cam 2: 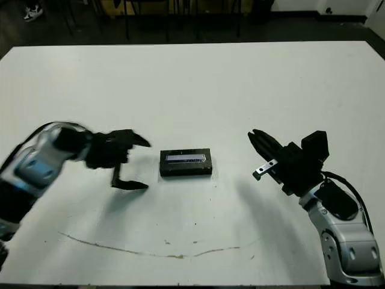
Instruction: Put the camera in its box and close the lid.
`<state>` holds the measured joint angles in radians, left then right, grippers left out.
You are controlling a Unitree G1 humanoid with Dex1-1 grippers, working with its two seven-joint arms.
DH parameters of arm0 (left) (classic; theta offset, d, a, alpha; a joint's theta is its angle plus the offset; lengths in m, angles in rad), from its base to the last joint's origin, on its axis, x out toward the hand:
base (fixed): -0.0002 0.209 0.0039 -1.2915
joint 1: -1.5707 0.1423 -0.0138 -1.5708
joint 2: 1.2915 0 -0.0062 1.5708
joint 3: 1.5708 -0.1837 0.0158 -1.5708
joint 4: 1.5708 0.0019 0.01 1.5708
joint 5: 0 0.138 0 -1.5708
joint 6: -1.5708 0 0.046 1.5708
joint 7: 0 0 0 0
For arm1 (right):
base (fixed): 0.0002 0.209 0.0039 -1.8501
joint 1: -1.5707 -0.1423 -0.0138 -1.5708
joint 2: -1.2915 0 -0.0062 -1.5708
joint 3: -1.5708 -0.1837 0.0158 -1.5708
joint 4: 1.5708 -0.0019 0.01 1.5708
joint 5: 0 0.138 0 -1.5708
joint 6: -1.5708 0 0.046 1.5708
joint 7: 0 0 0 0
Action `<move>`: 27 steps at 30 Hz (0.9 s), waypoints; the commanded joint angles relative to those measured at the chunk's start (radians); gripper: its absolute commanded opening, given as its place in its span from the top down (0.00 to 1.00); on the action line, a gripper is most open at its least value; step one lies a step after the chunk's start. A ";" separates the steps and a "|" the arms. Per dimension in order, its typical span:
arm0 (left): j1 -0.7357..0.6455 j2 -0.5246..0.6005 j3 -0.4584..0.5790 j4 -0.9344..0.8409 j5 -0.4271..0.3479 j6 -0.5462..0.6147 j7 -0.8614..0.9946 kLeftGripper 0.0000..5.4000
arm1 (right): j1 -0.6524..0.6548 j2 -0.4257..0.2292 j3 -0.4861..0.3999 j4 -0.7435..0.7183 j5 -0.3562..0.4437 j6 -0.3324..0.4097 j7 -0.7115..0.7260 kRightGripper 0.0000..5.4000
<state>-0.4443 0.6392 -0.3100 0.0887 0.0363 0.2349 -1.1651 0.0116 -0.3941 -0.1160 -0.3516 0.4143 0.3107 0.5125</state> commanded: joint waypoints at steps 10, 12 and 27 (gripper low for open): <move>0.387 -0.172 0.408 -0.404 -0.185 0.114 0.530 0.02 | 0.019 0.022 0.009 0.051 -0.030 -0.019 -0.015 1.00; 0.397 -0.330 0.405 -0.500 -0.214 0.130 0.700 0.06 | 0.013 0.026 0.006 0.054 -0.018 -0.012 -0.012 1.00; 0.183 -0.699 0.067 -0.550 -0.215 0.477 1.092 0.58 | 0.006 0.036 -0.032 0.047 0.027 0.005 -0.033 1.00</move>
<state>-0.2561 -0.0528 -0.2264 -0.5094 -0.2014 0.6837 -0.0943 0.0118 -0.3575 -0.1396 -0.3080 0.4344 0.2970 0.4844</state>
